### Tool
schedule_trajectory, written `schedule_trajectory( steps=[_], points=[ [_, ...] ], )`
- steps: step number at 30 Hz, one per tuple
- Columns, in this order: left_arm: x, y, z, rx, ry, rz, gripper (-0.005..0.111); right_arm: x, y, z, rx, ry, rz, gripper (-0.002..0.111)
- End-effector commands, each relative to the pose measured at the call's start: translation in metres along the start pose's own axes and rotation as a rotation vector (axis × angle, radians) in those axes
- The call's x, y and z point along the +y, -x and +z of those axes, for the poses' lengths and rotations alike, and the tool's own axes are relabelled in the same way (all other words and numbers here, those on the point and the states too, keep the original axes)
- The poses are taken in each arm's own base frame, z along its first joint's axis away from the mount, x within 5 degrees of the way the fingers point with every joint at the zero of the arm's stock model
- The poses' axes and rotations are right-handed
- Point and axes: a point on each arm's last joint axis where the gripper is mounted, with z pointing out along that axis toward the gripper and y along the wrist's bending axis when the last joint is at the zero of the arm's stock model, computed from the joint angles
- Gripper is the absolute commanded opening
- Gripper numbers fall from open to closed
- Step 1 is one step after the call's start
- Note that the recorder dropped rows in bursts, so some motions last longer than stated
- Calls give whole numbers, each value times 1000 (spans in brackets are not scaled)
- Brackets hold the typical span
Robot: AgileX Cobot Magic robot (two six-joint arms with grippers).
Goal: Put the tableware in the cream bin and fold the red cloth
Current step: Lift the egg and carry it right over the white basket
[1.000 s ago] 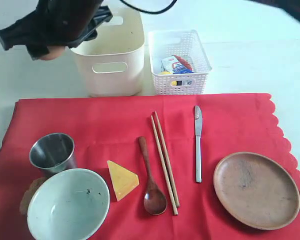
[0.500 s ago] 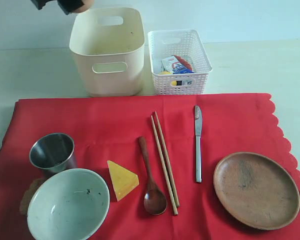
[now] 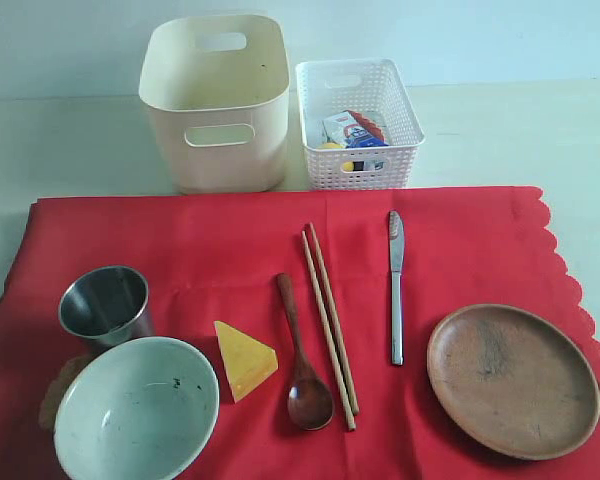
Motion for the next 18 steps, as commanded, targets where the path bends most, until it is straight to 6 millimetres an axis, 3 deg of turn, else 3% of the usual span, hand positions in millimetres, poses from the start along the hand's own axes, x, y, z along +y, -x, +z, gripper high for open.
schedule_trajectory(
  steps=[1, 9, 18],
  points=[
    [0, 0, 0, -13, -5, -4, 75, -33, 0, 0, -9, -55, 45, 0],
    [0, 0, 0, -13, -5, -5, 75, -77, -7, 16, -10, -22, 167, 0],
    [0, 0, 0, -13, -5, -5, 75, -113, -24, 49, 49, -46, 255, 0]
  ],
)
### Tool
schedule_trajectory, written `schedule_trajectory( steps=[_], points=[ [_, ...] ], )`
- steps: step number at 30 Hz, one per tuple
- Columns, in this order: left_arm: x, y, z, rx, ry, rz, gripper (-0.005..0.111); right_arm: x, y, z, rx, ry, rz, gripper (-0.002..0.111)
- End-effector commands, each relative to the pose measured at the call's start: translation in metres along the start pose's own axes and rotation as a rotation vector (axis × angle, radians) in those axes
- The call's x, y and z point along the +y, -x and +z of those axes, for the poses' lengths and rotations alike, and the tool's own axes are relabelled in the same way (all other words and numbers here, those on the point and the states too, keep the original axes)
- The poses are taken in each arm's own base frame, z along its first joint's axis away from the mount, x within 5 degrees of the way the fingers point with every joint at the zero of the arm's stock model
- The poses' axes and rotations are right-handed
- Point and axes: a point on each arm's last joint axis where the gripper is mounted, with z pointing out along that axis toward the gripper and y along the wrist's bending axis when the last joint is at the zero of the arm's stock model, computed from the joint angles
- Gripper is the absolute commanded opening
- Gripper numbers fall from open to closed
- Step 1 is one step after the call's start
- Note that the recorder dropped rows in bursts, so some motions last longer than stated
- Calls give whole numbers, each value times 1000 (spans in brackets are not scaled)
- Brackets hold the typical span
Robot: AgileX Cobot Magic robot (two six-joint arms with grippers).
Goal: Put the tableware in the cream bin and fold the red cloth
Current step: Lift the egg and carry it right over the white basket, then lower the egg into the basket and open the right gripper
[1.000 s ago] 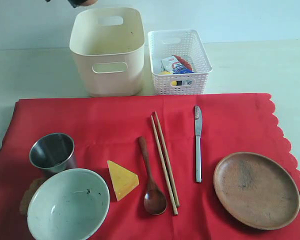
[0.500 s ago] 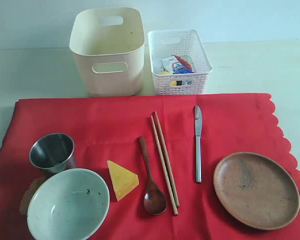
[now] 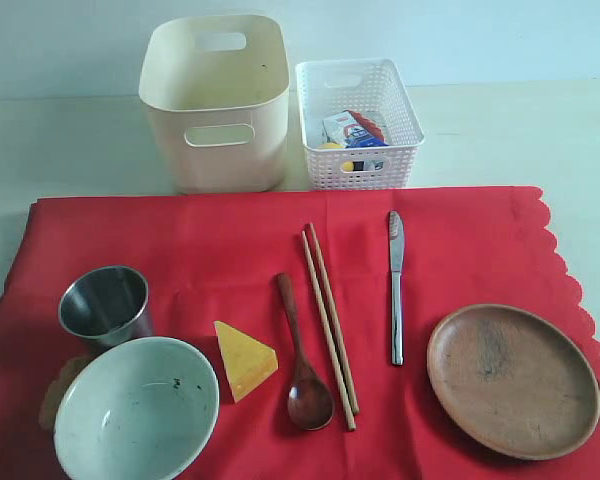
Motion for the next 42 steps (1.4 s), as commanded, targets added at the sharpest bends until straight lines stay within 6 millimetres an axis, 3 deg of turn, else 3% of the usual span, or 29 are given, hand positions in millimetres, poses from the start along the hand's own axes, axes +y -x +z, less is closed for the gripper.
schedule_trajectory(
  steps=[1, 12, 25, 30, 40, 42],
  points=[
    [0, 0, 0, -13, -5, -5, 75, -18, -3, 18, 12, -19, 30, 0],
    [0, 0, 0, -13, -5, -5, 75, -31, -32, 91, 154, -33, 50, 0],
    [0, 0, 0, -13, -5, -5, 75, -3, -73, 183, 175, 230, 51, 1],
    [0, 0, 0, -13, -5, -5, 75, -2, -81, 193, 201, 239, 61, 18],
    [0, 0, 0, -13, -5, -5, 75, -2, -78, 189, 194, 243, 64, 78],
    [0, 0, 0, -13, -5, -5, 75, -2, -74, 183, 184, 244, 62, 83]
  ],
)
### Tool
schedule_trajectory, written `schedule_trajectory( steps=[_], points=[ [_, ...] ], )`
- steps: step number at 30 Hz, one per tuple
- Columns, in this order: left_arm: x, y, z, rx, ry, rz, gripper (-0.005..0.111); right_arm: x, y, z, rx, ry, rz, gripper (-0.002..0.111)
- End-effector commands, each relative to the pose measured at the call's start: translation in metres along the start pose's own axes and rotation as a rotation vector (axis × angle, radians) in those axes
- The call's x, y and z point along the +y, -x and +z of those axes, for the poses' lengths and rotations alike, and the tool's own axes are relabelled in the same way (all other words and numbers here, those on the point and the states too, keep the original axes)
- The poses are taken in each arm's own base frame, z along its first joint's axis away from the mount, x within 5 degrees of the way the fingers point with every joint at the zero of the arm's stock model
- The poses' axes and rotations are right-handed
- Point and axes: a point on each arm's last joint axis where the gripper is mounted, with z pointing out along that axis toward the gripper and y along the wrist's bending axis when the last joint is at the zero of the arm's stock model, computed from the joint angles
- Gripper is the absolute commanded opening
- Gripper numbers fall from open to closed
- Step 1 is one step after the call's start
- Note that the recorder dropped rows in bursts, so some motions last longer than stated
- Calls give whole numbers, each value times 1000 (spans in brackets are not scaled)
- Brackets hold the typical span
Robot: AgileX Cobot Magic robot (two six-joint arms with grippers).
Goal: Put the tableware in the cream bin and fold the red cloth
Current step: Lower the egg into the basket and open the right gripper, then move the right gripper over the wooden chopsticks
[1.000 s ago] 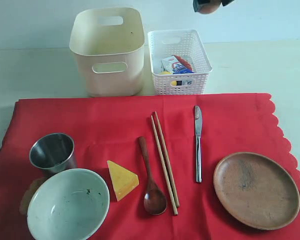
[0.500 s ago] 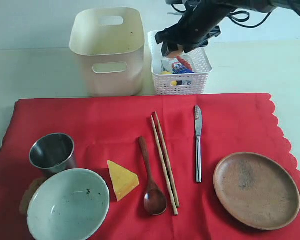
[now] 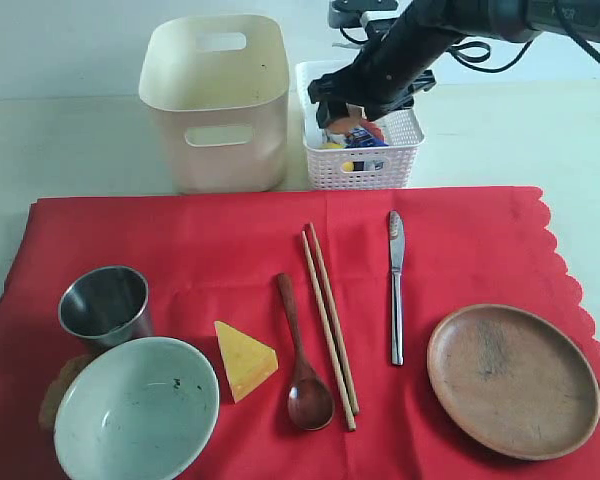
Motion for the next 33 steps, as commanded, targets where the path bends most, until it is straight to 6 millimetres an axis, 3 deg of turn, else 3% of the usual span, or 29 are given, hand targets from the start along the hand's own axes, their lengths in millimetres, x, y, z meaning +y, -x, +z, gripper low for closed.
schedule_trajectory(
  steps=[1, 12, 25, 33],
  points=[
    [0, 0, 0, -13, -5, -5, 75, 1, 9, -19, -43, 0, -7, 84],
    [0, 0, 0, -13, -5, -5, 75, 15, 21, -78, -33, 5, -50, 84],
    [0, 0, 0, -13, -5, -3, 75, 38, 24, -170, -21, 33, -39, 83],
    [0, 0, 0, -13, -5, -3, 75, 51, 17, -221, -6, 48, -42, 62]
  ],
)
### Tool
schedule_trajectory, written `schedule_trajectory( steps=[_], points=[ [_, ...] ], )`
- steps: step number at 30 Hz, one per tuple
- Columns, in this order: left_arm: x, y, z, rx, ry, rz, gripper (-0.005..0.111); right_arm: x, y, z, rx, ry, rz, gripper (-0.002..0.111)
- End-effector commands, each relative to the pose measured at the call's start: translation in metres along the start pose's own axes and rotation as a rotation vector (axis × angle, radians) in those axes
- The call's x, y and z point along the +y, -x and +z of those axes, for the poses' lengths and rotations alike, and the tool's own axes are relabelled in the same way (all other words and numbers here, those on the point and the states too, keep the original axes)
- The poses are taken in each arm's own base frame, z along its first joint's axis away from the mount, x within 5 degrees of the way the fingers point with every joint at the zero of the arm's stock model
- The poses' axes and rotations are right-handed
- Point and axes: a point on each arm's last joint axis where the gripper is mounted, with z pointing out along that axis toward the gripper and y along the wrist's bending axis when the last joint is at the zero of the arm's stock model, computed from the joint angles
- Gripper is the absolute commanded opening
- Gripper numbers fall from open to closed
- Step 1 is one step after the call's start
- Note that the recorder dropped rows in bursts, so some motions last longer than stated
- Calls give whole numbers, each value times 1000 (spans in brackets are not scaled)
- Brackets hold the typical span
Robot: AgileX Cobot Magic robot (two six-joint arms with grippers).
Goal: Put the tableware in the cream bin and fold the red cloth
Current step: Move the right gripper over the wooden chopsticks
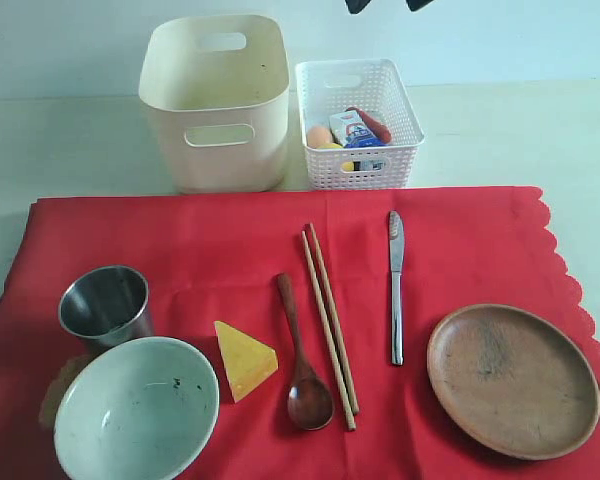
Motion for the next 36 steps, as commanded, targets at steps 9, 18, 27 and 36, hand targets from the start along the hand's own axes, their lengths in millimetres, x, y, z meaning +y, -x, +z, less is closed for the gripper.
schedule_trajectory(
  steps=[9, 18, 27, 36],
  points=[
    [0, 0, 0, -13, -5, -5, 75, 18, -5, -65, -73, 11, -8, 62],
    [0, 0, 0, -13, -5, -3, 75, 32, -13, -107, -158, 31, -25, 62],
    [0, 0, 0, -13, -5, -3, 75, 38, -50, -126, -121, 36, -11, 62],
    [0, 0, 0, -13, -5, -5, 75, 42, -98, -112, 1, 101, 10, 62]
  ],
)
